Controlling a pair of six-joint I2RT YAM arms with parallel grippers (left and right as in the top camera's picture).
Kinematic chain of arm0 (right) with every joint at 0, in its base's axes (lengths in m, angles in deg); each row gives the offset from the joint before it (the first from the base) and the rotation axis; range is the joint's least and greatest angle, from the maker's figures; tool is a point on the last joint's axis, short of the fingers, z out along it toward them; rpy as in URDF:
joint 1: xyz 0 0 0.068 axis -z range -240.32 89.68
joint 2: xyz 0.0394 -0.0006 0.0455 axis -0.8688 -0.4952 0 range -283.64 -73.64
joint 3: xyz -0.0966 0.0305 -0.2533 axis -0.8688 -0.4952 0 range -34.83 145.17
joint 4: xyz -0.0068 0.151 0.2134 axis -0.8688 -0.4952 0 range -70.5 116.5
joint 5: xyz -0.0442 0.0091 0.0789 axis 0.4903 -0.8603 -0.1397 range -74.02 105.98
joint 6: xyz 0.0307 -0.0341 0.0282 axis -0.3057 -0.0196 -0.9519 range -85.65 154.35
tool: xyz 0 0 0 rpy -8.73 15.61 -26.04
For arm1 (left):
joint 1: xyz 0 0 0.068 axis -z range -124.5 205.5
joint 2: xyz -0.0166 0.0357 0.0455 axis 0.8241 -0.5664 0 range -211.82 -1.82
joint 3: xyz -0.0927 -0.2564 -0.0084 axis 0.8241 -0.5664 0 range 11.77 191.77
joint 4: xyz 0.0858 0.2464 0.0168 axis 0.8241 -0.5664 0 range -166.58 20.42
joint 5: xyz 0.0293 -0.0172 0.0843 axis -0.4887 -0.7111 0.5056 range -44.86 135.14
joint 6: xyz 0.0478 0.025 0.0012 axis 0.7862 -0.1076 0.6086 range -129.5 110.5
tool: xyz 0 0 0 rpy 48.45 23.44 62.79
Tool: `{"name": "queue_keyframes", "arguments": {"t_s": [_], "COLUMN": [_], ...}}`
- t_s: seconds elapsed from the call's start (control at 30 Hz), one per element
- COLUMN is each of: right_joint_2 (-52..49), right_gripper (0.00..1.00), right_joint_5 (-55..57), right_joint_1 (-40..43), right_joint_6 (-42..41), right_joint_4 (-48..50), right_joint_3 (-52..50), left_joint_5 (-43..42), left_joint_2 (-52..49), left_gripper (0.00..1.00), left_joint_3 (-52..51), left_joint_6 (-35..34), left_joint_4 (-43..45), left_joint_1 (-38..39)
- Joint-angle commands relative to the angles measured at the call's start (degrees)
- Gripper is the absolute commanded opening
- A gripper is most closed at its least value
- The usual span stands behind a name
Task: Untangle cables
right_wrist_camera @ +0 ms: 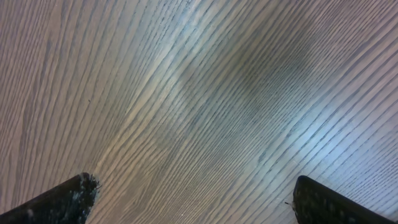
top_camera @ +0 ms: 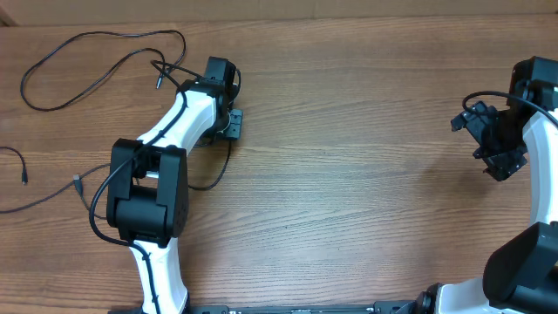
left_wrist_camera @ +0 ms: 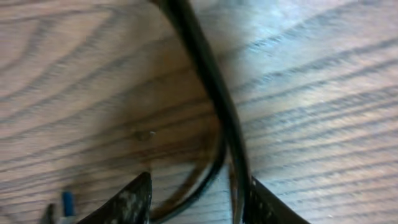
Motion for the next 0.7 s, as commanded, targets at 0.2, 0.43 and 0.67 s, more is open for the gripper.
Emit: {"name": "queue_keyframes", "arguments": {"t_s": [0.2, 0.43, 0.67], "right_joint_2": [-0.17, -0.17, -0.17], "right_gripper": [1.0, 1.0, 1.0], "right_joint_5": [0.39, 0.39, 0.39], "right_joint_1": [-0.09, -0.09, -0.09], "right_joint_6": [-0.2, -0.2, -0.2], "right_joint_4": [0.09, 0.09, 0.09], "right_joint_3": [1.57, 1.57, 1.57], "left_joint_5": [2.27, 2.12, 6.38], "left_joint_2": [-0.31, -0.31, -0.24], "left_gripper": [0.41, 0.04, 0.04], "left_joint_3": [-4.09, -6.91, -4.76], "left_joint_6": [4.39, 8.02, 16.17], "left_joint_4": [2.12, 2.45, -0.72], "left_joint_1": [-0.04, -0.04, 0.24]}}
